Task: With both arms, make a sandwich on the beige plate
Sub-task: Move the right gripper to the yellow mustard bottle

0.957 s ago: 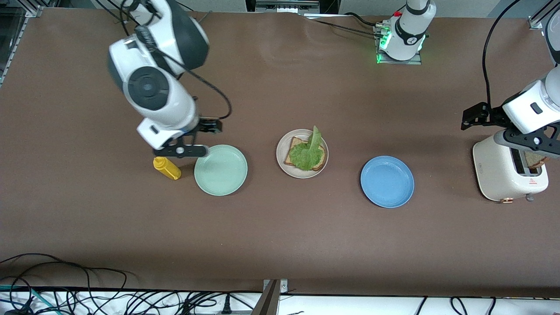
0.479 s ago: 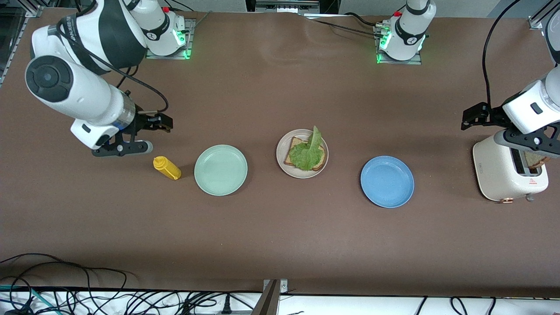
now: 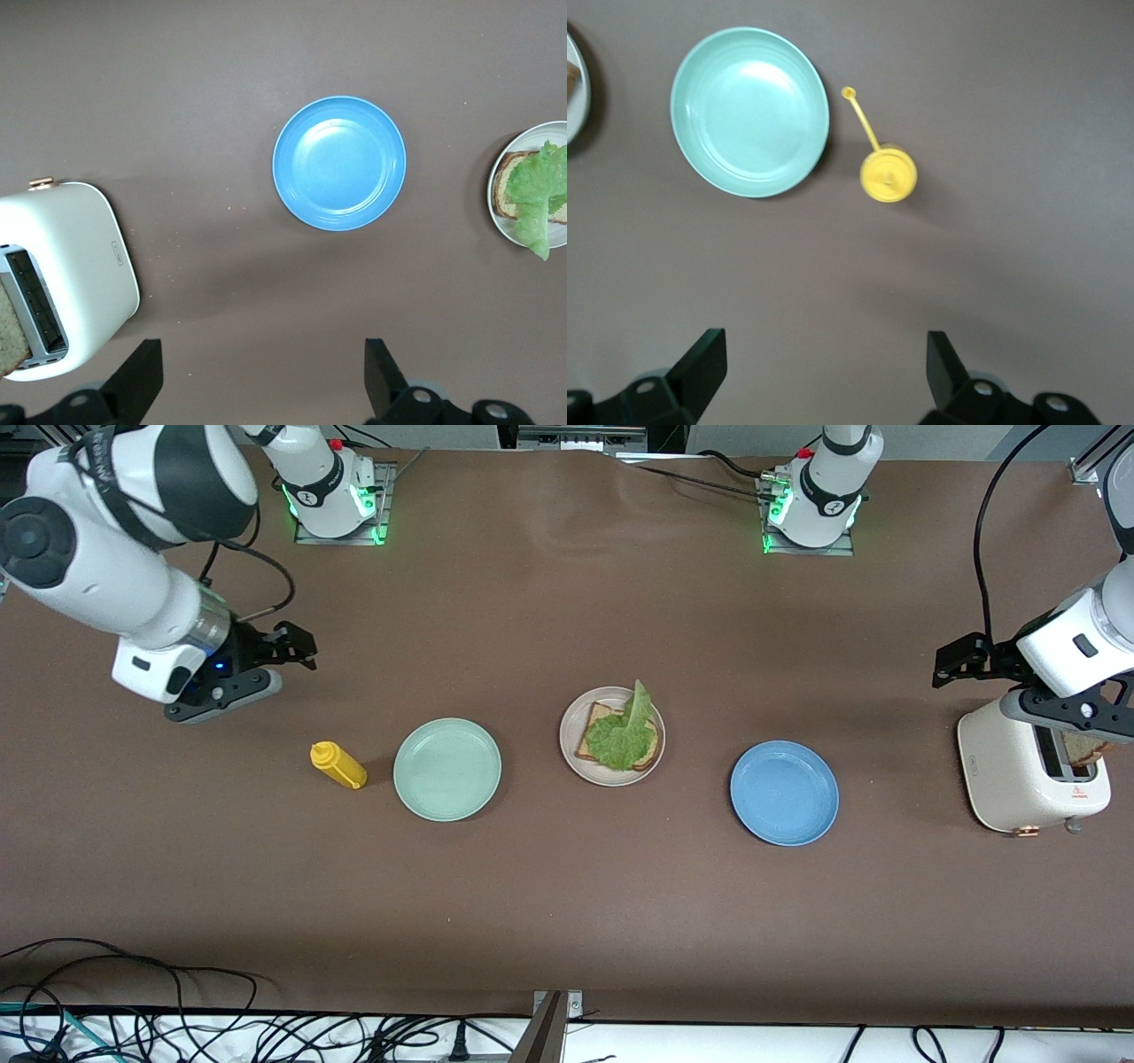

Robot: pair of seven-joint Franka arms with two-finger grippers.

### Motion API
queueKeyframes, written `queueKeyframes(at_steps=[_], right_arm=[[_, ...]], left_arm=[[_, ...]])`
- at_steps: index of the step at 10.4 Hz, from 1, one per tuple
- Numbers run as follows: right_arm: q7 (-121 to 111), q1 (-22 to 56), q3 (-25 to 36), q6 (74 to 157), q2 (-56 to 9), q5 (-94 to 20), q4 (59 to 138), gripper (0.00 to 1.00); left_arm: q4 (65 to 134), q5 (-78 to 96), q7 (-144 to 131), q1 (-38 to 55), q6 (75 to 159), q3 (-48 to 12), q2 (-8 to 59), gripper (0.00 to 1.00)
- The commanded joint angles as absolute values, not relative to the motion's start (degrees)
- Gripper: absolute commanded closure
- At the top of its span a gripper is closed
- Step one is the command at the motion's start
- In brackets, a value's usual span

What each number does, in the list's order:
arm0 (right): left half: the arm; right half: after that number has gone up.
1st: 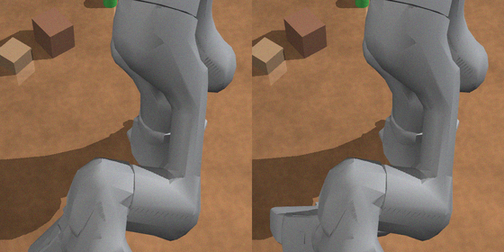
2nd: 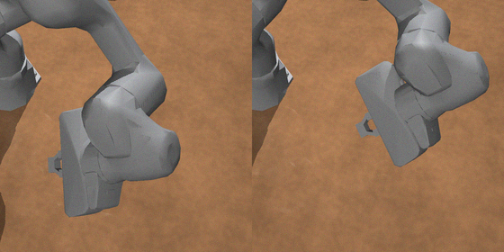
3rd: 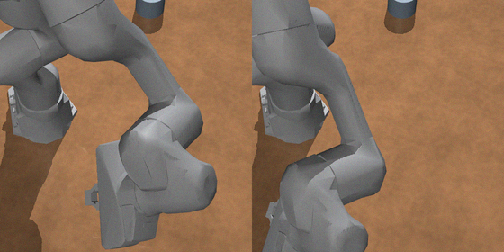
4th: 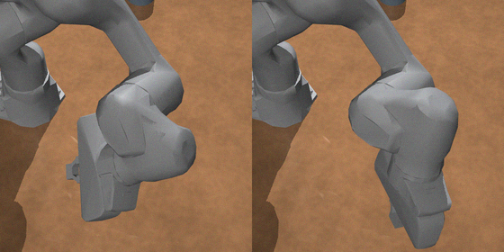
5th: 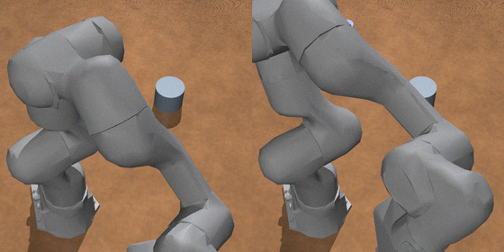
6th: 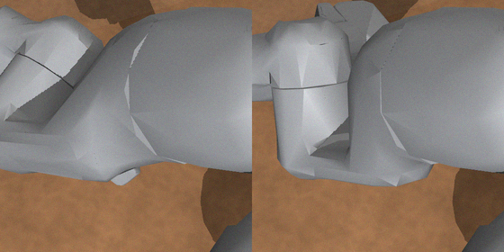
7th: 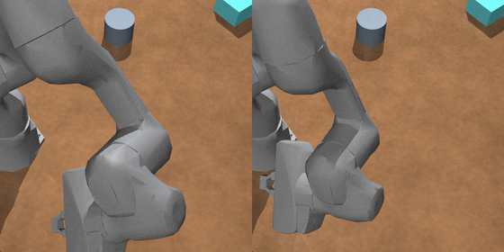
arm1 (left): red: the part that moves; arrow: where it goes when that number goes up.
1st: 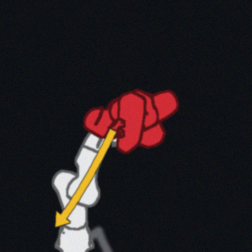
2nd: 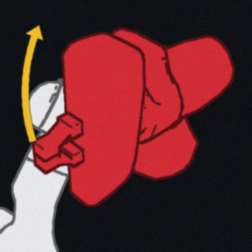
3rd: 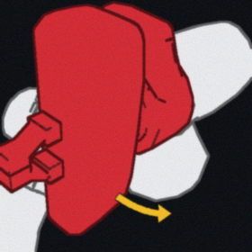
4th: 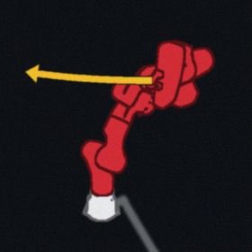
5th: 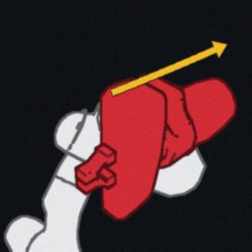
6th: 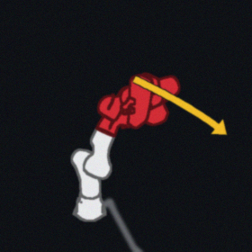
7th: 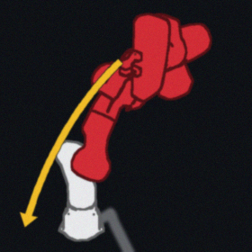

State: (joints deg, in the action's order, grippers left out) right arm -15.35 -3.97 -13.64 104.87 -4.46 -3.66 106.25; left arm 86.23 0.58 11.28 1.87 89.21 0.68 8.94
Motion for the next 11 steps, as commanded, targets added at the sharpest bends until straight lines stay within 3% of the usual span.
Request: queueKeyframes(at_steps=[1,4,7,11], right_arm=[[-27.55,-4.92,-10.04,110.37,-2.64,-5.54,112.05,0.0],[-38.81,-5.62,-8.09,118.97,-2.81,-7.02,117.14,0.0],[-53.99,-6.41,-5.55,127.5,-4.3,-17.1,122.33,0.0],[-77.46,-7.56,-1.94,128.67,-10.53,-32.13,122.7,0.0]], left_arm=[[86.66,-0.62,10.28,2.11,88.68,0.53,8.17,0.0],[86.57,-0.62,10.37,2.2,88.51,0.44,8.09,0.0],[86.66,-0.62,10.37,2.2,88.51,0.44,8.0,0.0],[86.83,-0.62,10.37,2.11,87.9,0.44,7.91,0.0]])
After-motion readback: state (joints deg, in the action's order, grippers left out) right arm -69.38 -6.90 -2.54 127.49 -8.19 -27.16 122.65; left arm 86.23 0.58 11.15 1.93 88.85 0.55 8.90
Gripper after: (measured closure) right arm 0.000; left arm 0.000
